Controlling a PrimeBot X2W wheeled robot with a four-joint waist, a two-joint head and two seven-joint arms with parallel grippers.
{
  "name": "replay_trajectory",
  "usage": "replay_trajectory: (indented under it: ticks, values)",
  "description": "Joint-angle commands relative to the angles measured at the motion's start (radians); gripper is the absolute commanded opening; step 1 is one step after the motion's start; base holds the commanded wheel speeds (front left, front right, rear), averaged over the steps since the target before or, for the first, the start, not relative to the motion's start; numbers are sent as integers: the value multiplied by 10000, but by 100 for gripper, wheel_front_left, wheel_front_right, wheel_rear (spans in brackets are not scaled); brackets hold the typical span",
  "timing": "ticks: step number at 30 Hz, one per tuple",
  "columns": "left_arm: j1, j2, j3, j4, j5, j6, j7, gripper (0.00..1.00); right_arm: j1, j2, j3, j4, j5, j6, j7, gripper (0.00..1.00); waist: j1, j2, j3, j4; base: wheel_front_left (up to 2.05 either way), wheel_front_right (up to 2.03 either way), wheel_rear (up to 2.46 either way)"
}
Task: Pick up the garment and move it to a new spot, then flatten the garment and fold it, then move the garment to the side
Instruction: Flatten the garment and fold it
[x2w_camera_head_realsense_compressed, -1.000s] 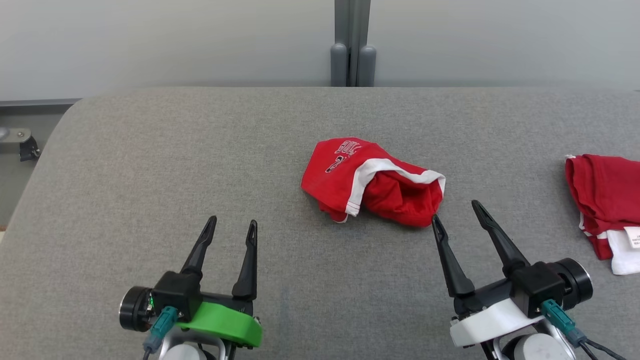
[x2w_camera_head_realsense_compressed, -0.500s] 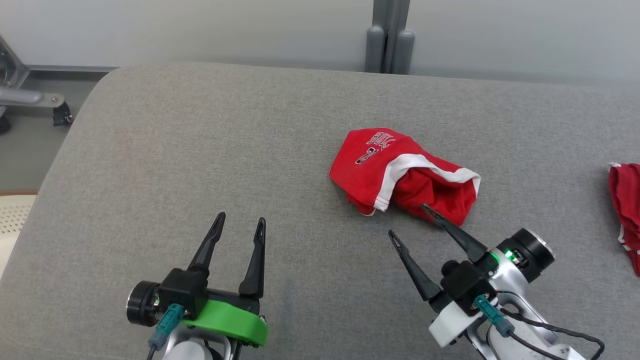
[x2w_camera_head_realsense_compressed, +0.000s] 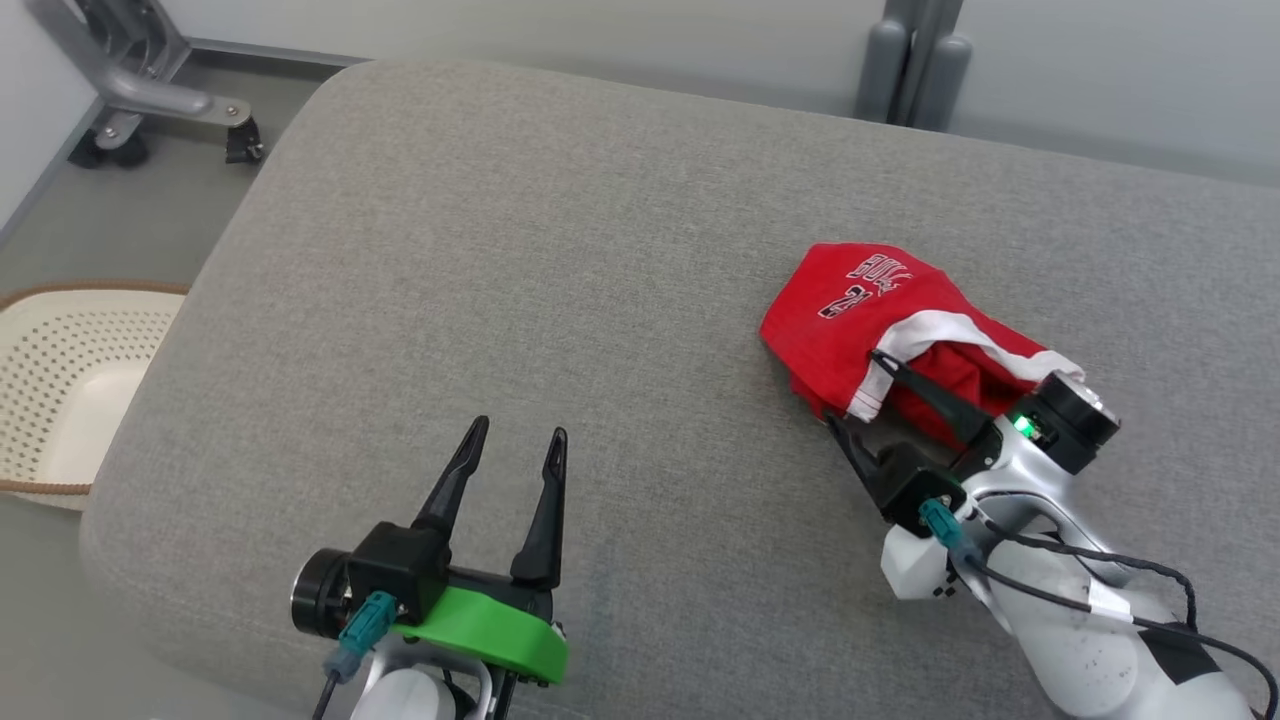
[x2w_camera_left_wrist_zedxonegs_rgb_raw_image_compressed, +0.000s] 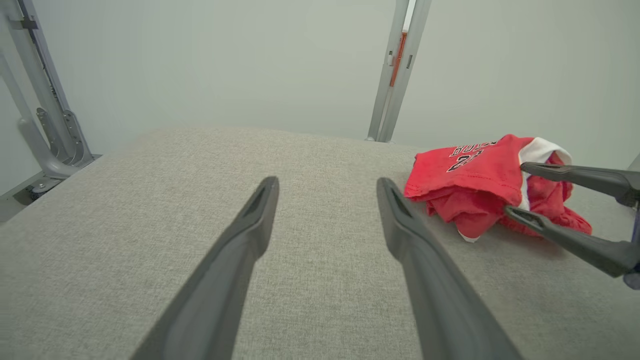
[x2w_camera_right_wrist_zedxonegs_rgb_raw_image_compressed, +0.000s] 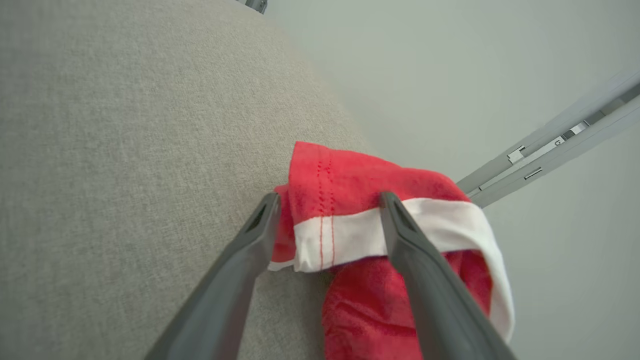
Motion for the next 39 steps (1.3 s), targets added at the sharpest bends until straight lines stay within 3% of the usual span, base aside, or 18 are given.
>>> replay_trajectory:
  ticks: [1,6,7,8,15,22,27,33,39]
  values:
    - [-165,-1,-50,-27,-93,59,-29,100,-215,-53,-175,220,-223,-24,8,100,0,-1,278,487,0,0,0]
    - [-273,-3,-265,-19,-258,145,-31,100,-563,164,-917,745,-990,-23,7,100,0,-1,429,786,0,0,0]
    - [-279,-3,-312,-8,-296,158,-30,100,-558,220,-1019,904,-1025,-23,7,57,0,-1,432,824,0,0,0]
    - [-279,-3,-365,1,-334,177,-30,100,-594,318,-1097,1010,-1091,-23,7,0,0,-1,428,859,0,0,0]
    - [-150,-2,-541,127,-407,270,-30,100,-847,997,-935,912,-383,-23,7,0,0,-1,186,863,0,0,0]
    - [-4,-1,-568,332,-319,201,-30,100,-2260,1544,-60,276,1879,-23,5,0,0,-1,-342,672,0,0,0]
    - [155,0,-524,432,-272,180,-30,100,-3475,1581,-178,-487,3988,-23,5,0,0,-1,-661,545,0,0,0]
    - [293,0,-328,392,-209,153,-30,100,-3687,1574,-2158,-827,5353,-23,184,0,0,-1,-729,170,0,0,0]
    - [331,0,-226,288,-313,200,-30,100,-1662,1565,-5569,-209,6024,-23,882,0,0,-1,-600,-270,0,0,0]
